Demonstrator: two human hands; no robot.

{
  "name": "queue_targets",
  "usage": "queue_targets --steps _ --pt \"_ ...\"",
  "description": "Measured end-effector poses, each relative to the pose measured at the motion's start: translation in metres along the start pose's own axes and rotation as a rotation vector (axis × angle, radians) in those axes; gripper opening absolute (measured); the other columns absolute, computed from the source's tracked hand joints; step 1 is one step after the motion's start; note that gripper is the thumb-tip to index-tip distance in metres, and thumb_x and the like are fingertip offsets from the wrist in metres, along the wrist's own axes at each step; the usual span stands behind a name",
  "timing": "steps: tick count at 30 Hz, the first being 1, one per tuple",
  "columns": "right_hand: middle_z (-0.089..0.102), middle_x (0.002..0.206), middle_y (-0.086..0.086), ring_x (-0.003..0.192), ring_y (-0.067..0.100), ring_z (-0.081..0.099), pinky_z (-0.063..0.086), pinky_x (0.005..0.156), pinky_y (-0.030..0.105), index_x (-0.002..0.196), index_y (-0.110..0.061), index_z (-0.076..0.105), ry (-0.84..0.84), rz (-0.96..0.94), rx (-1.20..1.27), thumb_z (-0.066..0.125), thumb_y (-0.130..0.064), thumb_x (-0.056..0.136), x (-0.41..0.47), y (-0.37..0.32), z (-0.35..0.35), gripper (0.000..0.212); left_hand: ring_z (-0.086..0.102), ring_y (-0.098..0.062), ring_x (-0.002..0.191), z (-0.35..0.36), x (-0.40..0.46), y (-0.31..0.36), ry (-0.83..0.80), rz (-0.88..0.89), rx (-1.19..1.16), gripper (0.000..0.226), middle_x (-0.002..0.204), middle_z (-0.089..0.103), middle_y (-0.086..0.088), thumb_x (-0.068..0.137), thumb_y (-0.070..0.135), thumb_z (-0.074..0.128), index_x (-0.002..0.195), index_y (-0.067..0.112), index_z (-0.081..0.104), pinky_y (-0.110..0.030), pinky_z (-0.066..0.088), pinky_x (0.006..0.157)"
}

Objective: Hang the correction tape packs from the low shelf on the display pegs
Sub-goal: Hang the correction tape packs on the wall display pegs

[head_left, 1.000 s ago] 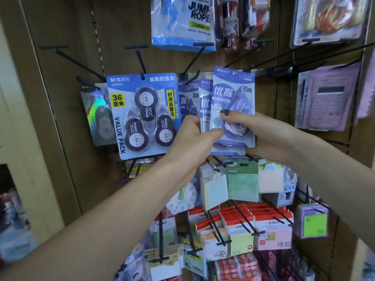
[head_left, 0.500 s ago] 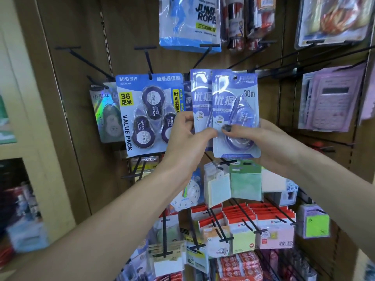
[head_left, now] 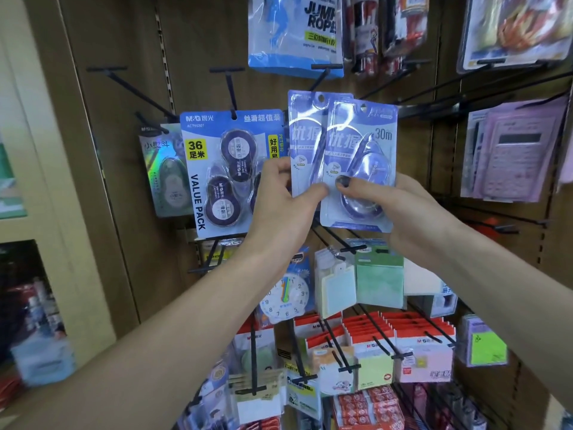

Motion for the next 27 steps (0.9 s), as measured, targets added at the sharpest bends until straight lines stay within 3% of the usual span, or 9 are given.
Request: queue_targets --steps 2,6,13,16,17,19,21,24,27 --pt "0.081 0.108 0.003 0.100 0.018 0.078 0.063 0.082 0.027 0.121 -0.012 0.070 0.007 0.002 -0.022 0.071 -0.015 0.095 0.0004 -0.0022 0.0004 0.026 0.075 -0.015 0.105 -0.0002 0.0002 0.0015 -0.007 -0.003 -0.003 0.036 0.117 0.074 0.001 0.092 0.010 0.074 0.109 0.033 0.052 -0.046 0.060 0.100" --pt "0.080 0.113 0.005 0.105 0.021 0.077 0.059 0.096 0.037 0.123 -0.013 0.070 0.014 -0.001 -0.046 0.073 -0.018 0.094 0.0003 -0.0044 0.0006 0.030 0.075 -0.014 0.104 -0.0004 -0.0014 0.0044 -0.020 -0.003 0.008 0.035 0.118 0.073 0.002 0.094 0.012 0.073 0.113 0.032 0.051 -0.046 0.060 0.099" --pt "0.081 0.111 0.005 0.104 0.022 0.078 0.060 0.094 0.036 0.121 -0.013 0.071 -0.010 0.020 -0.040 0.072 -0.017 0.094 -0.0014 -0.0005 0.0002 0.028 0.075 -0.011 0.097 -0.0020 -0.0072 0.0044 -0.020 -0.014 0.023 0.036 0.114 0.071 0.004 0.095 0.014 0.073 0.120 0.026 0.050 -0.040 0.063 0.091" --pt "0.080 0.113 0.009 0.105 0.025 0.077 0.058 0.096 0.039 0.121 -0.011 0.071 0.005 0.035 -0.050 0.076 -0.021 0.091 -0.0001 0.0014 -0.0022 0.033 0.075 -0.015 0.097 -0.0011 -0.0077 0.0044 -0.026 -0.019 0.049 0.034 0.113 0.071 0.006 0.096 0.017 0.073 0.118 0.029 0.049 -0.044 0.062 0.086" --pt "0.079 0.116 0.010 0.107 0.026 0.077 0.057 0.098 0.041 0.123 -0.009 0.071 0.015 0.049 -0.048 0.079 -0.025 0.088 0.0001 0.0026 -0.0033 0.039 0.074 -0.013 0.098 -0.0011 -0.0078 0.0033 -0.026 -0.015 0.060 0.034 0.113 0.071 0.007 0.096 0.018 0.073 0.117 0.030 0.049 -0.044 0.062 0.087" --pt "0.077 0.120 0.011 0.108 0.026 0.076 0.056 0.100 0.043 0.124 -0.009 0.070 0.027 0.079 -0.055 0.083 -0.031 0.084 -0.0005 0.0053 -0.0061 0.048 0.071 0.003 0.093 -0.0008 -0.0085 0.0019 -0.035 -0.010 0.082 0.034 0.110 0.069 0.013 0.097 0.019 0.073 0.111 0.036 0.047 -0.032 0.060 0.088" --pt "0.080 0.107 0.006 0.103 0.024 0.077 0.057 0.096 0.040 0.115 -0.009 0.074 0.013 0.078 -0.076 0.077 -0.028 0.090 -0.0030 0.0046 -0.0064 0.032 0.069 0.010 0.090 0.0002 -0.0093 -0.0004 -0.044 -0.036 0.095 0.033 0.109 0.068 0.015 0.097 0.020 0.072 0.107 0.038 0.046 -0.026 0.057 0.089" --pt "0.080 0.094 0.002 0.094 0.019 0.078 0.060 0.085 0.031 0.109 -0.009 0.075 0.009 0.073 -0.065 0.073 -0.023 0.094 -0.0039 0.0042 -0.0058 0.021 0.074 -0.011 0.103 0.0013 -0.0085 -0.0036 -0.021 -0.078 0.091 0.031 0.115 0.072 0.006 0.096 0.021 0.074 0.111 0.034 0.049 -0.045 0.059 0.100" --pt "0.081 0.094 0.001 0.090 0.014 0.078 0.061 0.074 0.023 0.110 -0.008 0.075 0.034 0.086 -0.053 0.075 -0.023 0.092 0.0016 0.0044 -0.0041 0.023 0.072 -0.013 0.105 0.0018 -0.0058 -0.0029 0.002 -0.097 0.110 0.031 0.116 0.071 0.005 0.096 0.022 0.073 0.114 0.032 0.049 -0.045 0.058 0.101"
Point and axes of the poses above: each hand's wrist, its own x-axis towards the middle knuckle, its own z-axis out of the palm, y = z × x, the point moved 3 cm from there along x, towards the middle knuckle
